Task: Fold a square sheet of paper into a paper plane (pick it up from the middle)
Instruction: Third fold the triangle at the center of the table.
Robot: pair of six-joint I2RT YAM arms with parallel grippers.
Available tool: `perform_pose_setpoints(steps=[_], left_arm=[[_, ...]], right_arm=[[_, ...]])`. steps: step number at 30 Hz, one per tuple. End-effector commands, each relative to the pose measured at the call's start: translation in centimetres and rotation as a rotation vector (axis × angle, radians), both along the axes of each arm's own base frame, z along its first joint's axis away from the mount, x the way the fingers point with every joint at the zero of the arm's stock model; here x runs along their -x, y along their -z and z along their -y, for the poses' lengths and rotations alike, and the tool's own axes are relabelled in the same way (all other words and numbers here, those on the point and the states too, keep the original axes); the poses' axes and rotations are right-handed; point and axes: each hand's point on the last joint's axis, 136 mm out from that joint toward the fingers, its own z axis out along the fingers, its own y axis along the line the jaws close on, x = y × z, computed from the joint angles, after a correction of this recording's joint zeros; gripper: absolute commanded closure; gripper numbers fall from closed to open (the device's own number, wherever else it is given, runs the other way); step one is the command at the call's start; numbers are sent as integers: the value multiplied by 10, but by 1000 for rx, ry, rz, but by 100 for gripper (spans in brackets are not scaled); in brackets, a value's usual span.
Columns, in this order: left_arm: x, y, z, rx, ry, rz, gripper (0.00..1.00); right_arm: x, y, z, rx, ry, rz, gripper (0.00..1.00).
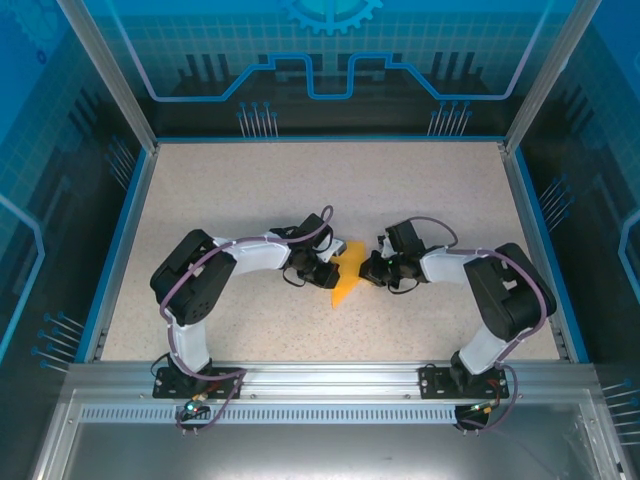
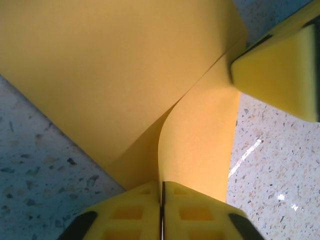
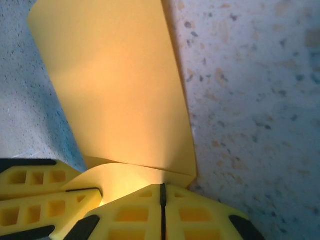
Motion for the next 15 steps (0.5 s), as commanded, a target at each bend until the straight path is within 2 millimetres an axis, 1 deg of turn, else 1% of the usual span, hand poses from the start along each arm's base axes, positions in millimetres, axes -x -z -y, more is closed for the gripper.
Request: perform_pose_setpoints(steps=[1, 2, 5, 7, 9, 11, 13, 15], left_arm=[[6, -13, -5, -26, 4, -15, 76], [5, -21, -3, -17, 1, -2, 72], [-1, -44, 0, 14, -16, 38, 64], [-4, -57, -2, 22, -36, 65, 60], [-6, -64, -5, 16, -62, 81, 58], [-8, -66, -11, -6, -96, 95, 59], [-9, -69, -16, -25, -135, 96, 65], [-7, -76, -13, 9, -153, 83, 71]], right_arm=[[-4, -23, 12, 2, 22, 38, 90], [-4, -28, 16, 8, 28, 48, 89], [-2, -36, 32, 44, 54, 69, 83], [3, -36, 40, 54, 64, 68, 79], [7, -35, 45, 47, 70, 64, 74], [10, -34, 45, 35, 72, 63, 72], [13, -33, 45, 27, 71, 59, 69], [14, -32, 42, 7, 68, 60, 68]])
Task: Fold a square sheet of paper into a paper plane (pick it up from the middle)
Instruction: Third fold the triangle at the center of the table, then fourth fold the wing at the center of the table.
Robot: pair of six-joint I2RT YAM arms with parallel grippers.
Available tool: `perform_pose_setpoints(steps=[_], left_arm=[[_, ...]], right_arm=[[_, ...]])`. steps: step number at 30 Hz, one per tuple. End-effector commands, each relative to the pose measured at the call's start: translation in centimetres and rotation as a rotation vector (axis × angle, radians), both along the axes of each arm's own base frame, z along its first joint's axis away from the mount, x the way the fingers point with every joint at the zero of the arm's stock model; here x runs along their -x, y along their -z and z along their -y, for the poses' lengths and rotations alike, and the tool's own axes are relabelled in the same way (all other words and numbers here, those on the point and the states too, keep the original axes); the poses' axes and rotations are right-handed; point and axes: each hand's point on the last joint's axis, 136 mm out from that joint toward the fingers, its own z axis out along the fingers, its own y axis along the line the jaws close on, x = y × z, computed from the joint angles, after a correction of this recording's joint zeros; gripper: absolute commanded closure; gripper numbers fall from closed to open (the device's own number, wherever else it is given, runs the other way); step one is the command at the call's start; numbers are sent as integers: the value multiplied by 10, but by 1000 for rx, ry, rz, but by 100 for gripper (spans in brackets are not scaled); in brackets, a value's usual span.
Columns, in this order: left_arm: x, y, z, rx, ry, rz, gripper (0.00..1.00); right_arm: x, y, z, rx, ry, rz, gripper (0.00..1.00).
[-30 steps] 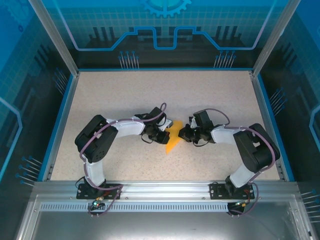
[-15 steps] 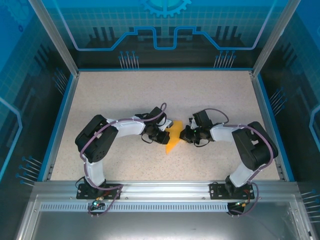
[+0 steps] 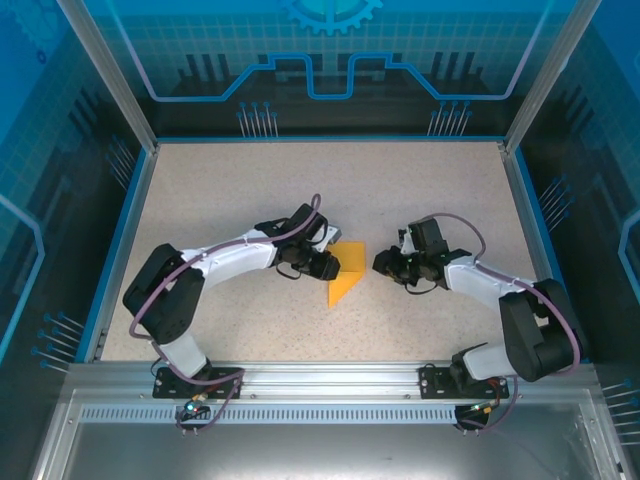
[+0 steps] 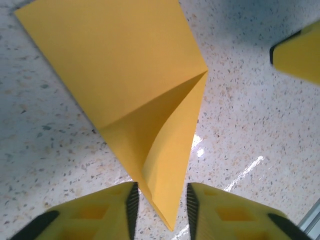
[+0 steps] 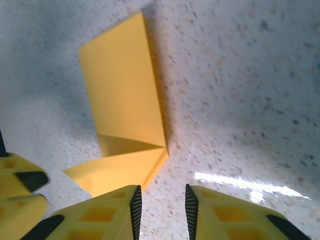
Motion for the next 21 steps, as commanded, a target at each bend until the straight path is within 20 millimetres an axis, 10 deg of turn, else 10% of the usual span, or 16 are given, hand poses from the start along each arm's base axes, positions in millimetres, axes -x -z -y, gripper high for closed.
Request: perform_pose_setpoints(steps=[1, 8, 21], left_arm=[[3, -18, 1, 30, -51, -9, 75], [12, -35, 24, 142, 0, -21, 85], [-1, 23, 18, -5, -48, -73, 94]], right_arm=[[7, 4, 1, -23, -6, -25, 67], [4, 5, -12, -84, -32, -24, 64], [-1, 13, -32, -97, -75, -47, 61]])
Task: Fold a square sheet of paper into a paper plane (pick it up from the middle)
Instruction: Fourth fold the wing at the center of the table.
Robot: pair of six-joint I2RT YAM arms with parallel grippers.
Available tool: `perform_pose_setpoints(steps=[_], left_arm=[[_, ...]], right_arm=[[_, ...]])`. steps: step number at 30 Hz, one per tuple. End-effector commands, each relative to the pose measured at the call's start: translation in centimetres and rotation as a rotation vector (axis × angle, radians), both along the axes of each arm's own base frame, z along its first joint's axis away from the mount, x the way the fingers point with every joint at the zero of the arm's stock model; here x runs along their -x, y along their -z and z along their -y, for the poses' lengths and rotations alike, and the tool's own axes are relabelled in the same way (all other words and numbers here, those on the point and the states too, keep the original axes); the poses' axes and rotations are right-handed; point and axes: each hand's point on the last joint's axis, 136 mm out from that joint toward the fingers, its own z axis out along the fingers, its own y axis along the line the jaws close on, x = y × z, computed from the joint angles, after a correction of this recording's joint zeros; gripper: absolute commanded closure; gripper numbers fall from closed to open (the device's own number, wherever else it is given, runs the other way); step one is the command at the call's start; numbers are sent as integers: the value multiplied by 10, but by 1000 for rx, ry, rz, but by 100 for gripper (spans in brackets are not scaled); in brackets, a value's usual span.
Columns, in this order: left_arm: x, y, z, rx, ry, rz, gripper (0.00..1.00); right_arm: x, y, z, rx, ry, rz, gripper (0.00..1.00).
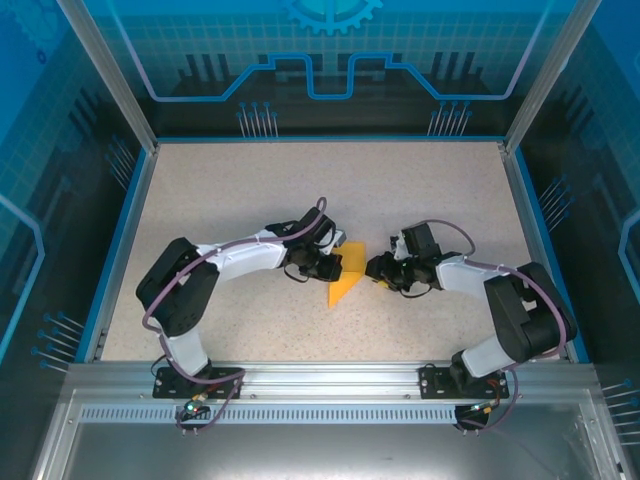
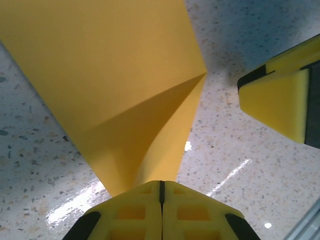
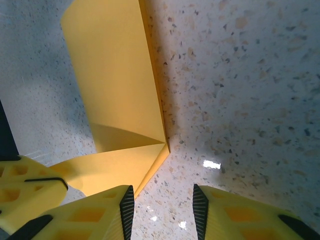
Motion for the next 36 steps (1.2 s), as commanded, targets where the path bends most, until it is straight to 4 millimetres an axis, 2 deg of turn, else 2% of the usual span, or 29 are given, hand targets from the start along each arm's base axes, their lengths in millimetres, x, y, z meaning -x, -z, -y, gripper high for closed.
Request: perform_pose_setpoints(steps=[1, 6, 10, 14, 21, 22, 26, 30, 36], left_arm=[[-3, 5, -1, -23, -19, 5, 95], [-3, 10, -2, -26, -27, 1, 95], [-6, 10, -3, -28, -48, 14, 95], [-4, 9, -3, -8, -60, 16, 95], [1, 14, -2, -2, -42, -15, 94], [2, 14, -2, -5, -36, -19, 94], [1, 14, -2, -15, -29, -17, 95], [1, 16, 0, -9, -30, -26, 94], [1, 14, 1, -2, -23, -27, 95]], right_arm=[[-6, -6, -13, -27, -26, 12, 61], [-4, -3, -15, -13, -26, -4, 61], [-3, 2, -9, 46, 0, -59, 62], [-5, -1, -14, 42, 17, -98, 62], [-17, -29, -28, 51, -21, -97, 63], [-25, -42, -32, 47, -31, -73, 62], [-28, -57, -34, 57, -64, -61, 62], [-31, -61, -33, 56, -81, -63, 61], [-29, -56, -32, 51, -76, -77, 61]])
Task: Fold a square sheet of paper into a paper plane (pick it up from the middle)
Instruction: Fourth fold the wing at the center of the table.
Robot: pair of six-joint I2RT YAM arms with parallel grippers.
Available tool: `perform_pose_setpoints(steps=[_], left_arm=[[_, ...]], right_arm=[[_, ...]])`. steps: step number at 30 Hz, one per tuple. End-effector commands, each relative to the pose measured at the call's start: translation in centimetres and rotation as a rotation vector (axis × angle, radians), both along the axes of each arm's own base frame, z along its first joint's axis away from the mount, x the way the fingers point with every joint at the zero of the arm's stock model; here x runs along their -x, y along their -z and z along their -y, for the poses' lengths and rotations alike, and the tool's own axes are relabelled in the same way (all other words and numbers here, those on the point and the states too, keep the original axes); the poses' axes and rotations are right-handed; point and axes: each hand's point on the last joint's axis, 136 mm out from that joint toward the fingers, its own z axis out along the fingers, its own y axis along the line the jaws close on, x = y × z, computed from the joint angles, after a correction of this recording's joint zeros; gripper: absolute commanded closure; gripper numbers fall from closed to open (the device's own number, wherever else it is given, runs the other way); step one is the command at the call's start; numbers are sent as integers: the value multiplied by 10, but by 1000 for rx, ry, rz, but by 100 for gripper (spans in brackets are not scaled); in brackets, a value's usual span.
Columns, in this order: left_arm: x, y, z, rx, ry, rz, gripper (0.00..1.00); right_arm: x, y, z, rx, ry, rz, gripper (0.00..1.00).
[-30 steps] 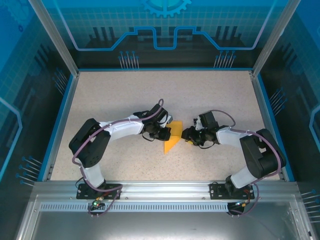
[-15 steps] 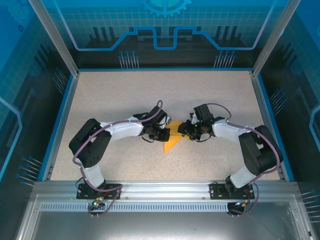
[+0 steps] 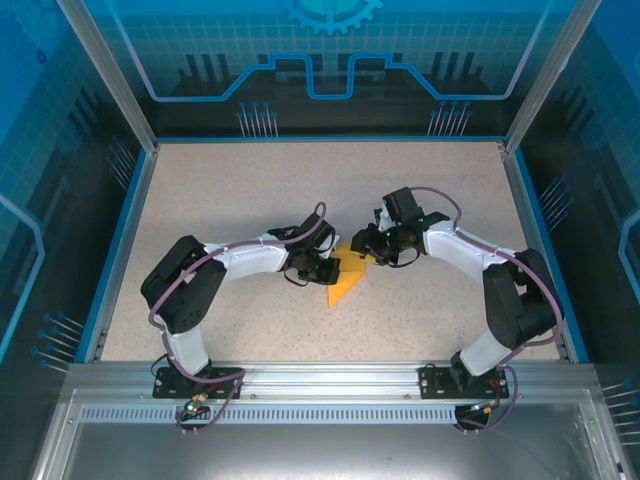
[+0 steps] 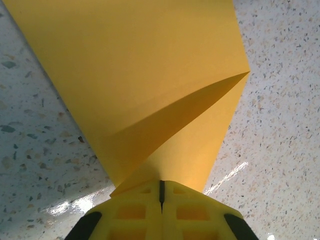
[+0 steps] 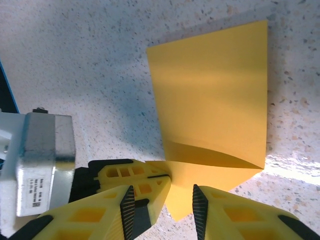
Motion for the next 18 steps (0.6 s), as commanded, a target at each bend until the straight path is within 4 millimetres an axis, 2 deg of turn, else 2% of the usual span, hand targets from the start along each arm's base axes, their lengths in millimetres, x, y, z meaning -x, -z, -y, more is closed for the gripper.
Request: perform_pose_setpoints(steps=[1, 8, 9, 18], left_arm=[[2, -6, 7, 18, 25, -10, 94], [-1, -8, 5, 8, 15, 3, 95], [-3, -8, 4, 1, 8, 7, 95], [-9, -5, 1, -27, -20, 19, 97]], right_arm=[[7, 6, 4, 12, -9, -40, 61], [12, 15, 19, 30, 26, 19, 60], [19, 23, 22, 30, 26, 8, 59], [19, 33, 13, -18, -1, 28, 57]])
